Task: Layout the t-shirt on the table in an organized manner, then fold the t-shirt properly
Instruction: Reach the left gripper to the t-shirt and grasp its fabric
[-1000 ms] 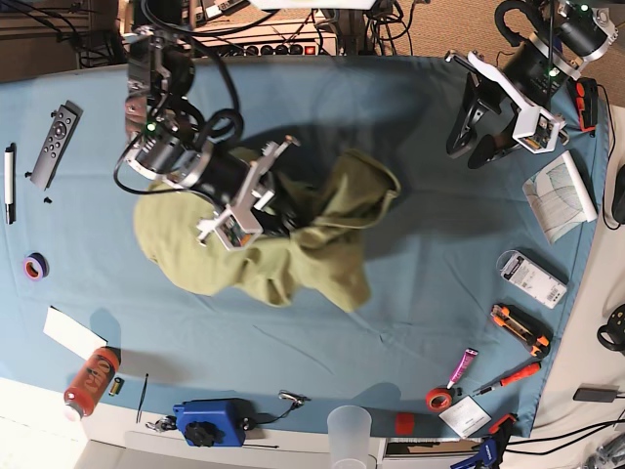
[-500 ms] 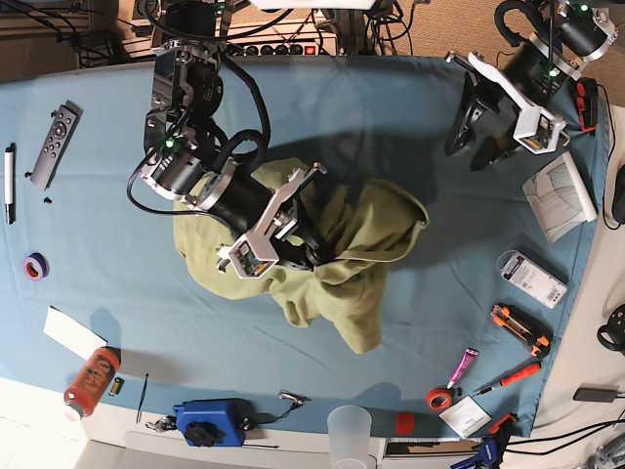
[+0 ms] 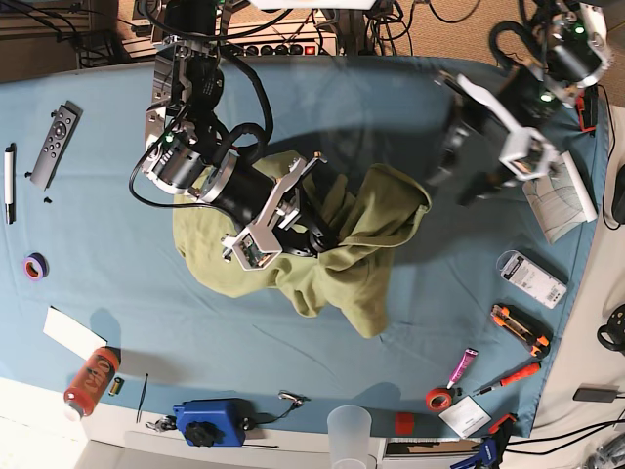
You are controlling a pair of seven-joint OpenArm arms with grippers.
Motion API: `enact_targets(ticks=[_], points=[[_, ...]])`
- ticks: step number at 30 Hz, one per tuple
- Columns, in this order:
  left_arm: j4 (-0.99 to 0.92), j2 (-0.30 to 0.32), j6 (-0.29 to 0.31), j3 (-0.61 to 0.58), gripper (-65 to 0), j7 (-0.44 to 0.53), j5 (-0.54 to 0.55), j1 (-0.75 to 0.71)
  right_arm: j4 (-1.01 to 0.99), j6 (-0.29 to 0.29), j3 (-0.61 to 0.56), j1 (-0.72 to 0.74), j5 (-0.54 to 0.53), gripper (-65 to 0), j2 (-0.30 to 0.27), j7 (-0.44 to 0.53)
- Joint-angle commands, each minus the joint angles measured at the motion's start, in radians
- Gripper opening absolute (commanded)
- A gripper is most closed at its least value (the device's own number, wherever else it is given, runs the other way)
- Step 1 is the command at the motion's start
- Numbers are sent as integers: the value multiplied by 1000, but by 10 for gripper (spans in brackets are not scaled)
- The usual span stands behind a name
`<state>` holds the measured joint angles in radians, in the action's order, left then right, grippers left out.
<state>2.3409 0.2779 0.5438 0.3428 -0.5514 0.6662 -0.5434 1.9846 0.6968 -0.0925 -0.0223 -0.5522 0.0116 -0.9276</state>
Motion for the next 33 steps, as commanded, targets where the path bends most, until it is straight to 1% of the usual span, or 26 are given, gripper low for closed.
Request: enact_targets(ticks=[1,5,8,10,14,16,18,23,27,30,33], points=[[15,8,-25,-30,-328,29,-1,-2,18,1,0,16,-31,-650,3,31],[15,7,-155,-155,-317,28,-112,28,18,1,-34,16,-31,-650,2,-3],[15,7,-208,-223,-274,20,-159,61,18,1,-96,14,-22,-650,2,-15],[15,6,-251,-256,-272,12,-187,78,18,1,-145,11,8,-650,3,-11],[-2,5,-356,-274,-272,9,-291,105,18,1,-208,3,101,-650,3,11],[-35,5,-394,-274,-272,-4,-308,117,18,1,-207,3,122,-650,2,18],[-64,5,-417,-274,-272,-9,-308,126,18,1,-206,3,124,-650,2,19],[-96,5,-419,-274,-272,-9,-308,148,18,1,-191,3,124,-650,2,19],[-96,5,-357,-274,-272,-11,-304,156,18,1,-153,3,116,-650,2,20],[-96,5,-333,-274,-272,-29,-280,159,18,1,-114,3,51,-650,2,19],[-96,5,-333,-274,-272,-32,-269,159,18,1,-77,3,-2,-650,3,19]])
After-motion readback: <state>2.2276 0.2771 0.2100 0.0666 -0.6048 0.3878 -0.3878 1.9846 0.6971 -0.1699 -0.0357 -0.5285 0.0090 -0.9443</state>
